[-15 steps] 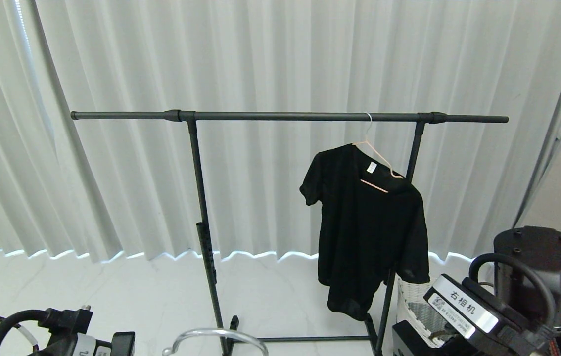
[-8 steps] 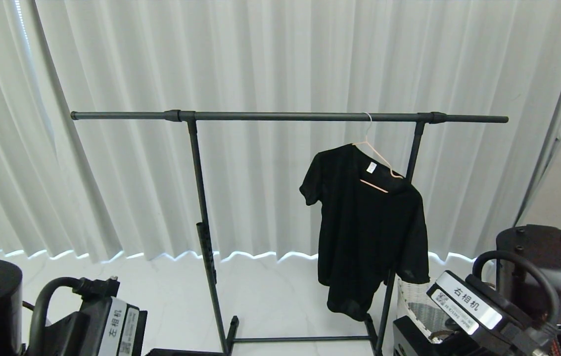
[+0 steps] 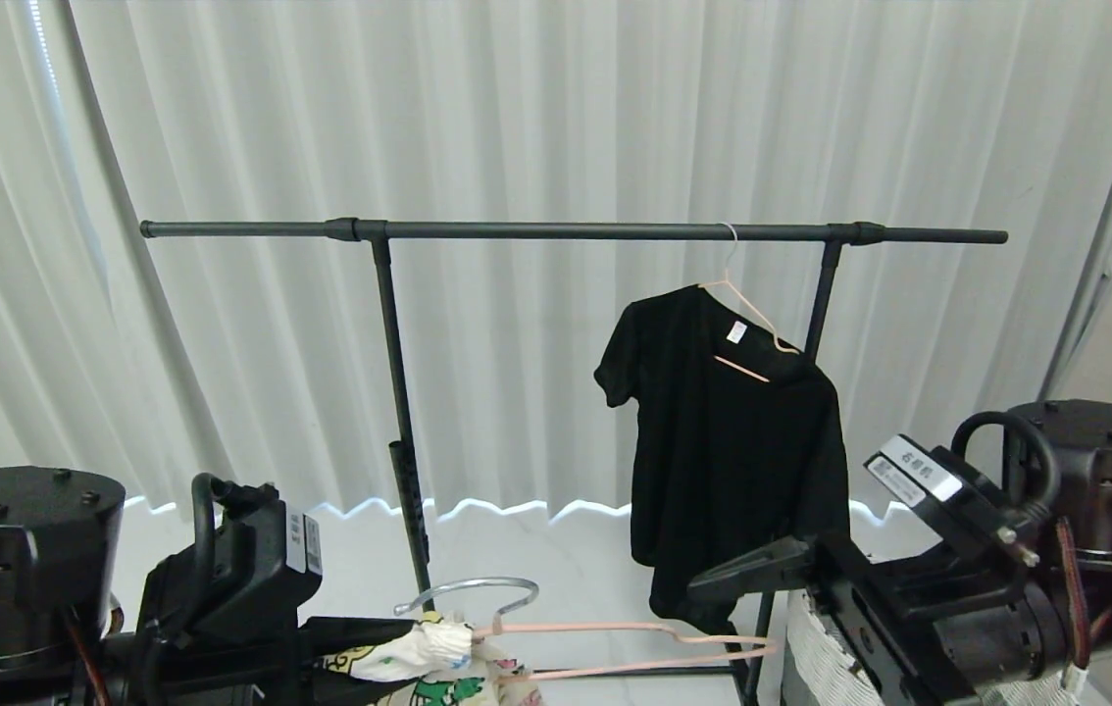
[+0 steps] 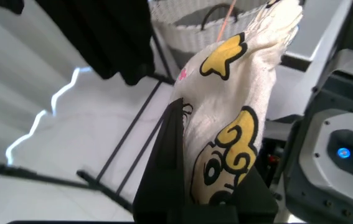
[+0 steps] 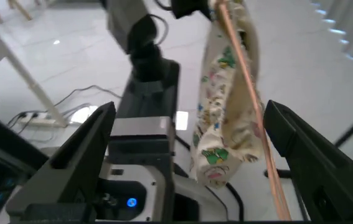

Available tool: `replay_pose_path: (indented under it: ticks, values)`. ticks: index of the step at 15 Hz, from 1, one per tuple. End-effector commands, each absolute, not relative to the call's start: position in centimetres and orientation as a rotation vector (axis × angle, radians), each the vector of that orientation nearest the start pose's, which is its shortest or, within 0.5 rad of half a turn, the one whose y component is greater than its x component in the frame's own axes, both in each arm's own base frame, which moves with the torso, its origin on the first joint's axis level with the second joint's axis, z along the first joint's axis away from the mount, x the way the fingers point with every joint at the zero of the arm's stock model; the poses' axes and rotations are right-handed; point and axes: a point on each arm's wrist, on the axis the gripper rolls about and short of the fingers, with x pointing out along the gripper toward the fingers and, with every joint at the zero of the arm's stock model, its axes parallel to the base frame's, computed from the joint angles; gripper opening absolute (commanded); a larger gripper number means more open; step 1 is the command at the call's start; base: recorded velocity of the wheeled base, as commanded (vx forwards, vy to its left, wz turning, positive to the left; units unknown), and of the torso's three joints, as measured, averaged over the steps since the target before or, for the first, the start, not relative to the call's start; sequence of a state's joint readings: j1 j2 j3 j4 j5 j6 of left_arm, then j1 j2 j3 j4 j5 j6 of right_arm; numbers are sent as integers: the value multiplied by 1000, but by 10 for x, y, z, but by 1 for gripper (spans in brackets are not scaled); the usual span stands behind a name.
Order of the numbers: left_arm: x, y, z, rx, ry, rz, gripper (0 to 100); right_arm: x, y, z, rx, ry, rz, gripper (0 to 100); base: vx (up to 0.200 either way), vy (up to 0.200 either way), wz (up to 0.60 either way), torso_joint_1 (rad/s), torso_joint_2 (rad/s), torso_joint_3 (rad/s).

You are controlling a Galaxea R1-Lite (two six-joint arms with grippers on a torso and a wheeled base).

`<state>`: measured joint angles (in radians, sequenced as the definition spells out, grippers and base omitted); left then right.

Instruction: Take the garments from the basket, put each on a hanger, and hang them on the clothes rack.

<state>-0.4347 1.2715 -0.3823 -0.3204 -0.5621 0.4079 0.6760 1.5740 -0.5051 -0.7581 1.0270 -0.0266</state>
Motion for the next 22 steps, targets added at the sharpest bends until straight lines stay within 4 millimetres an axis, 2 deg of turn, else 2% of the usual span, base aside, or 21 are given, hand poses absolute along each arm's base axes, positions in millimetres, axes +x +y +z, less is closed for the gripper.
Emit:
replay_pose_path:
  ticks: [1,4,6,7,10,12,13,14,17,20,22]
  values:
    - [145,-78,139,330,420,-1052,0,197,149,145,51,346,1570,100,0,0,0,0,0,0]
    - [150,-78,134,351,466,-967,0,217,134,137,21,360,1335,100,0,0,0,0,0,0]
    - [167,-81,139,343,475,-908,0,223,126,145,4,329,1203,100,0,0,0,0,0,0]
    - [172,-83,142,329,475,-893,0,222,123,150,-3,317,1169,100,0,0,0,0,0,0]
    - [199,-93,164,220,464,-784,0,218,112,165,-67,302,745,100,0,0,0,0,0,0]
    - [206,-95,173,217,433,-765,0,213,104,181,-62,341,585,100,0,0,0,0,0,0]
    - [208,-96,177,215,417,-764,0,206,102,188,-35,396,559,100,0,0,0,0,0,0]
    - [211,-98,182,216,399,-763,0,200,104,194,25,432,566,100,0,0,0,0,0,0]
    - [231,-104,204,192,328,-744,0,187,136,210,354,484,638,100,0,0,0,0,0,0]
    - [250,-114,238,149,223,-737,0,184,169,198,365,516,726,100,0,0,0,0,0,0]
    - [263,-119,254,148,170,-716,0,198,196,190,419,430,790,100,0,0,0,0,0,0]
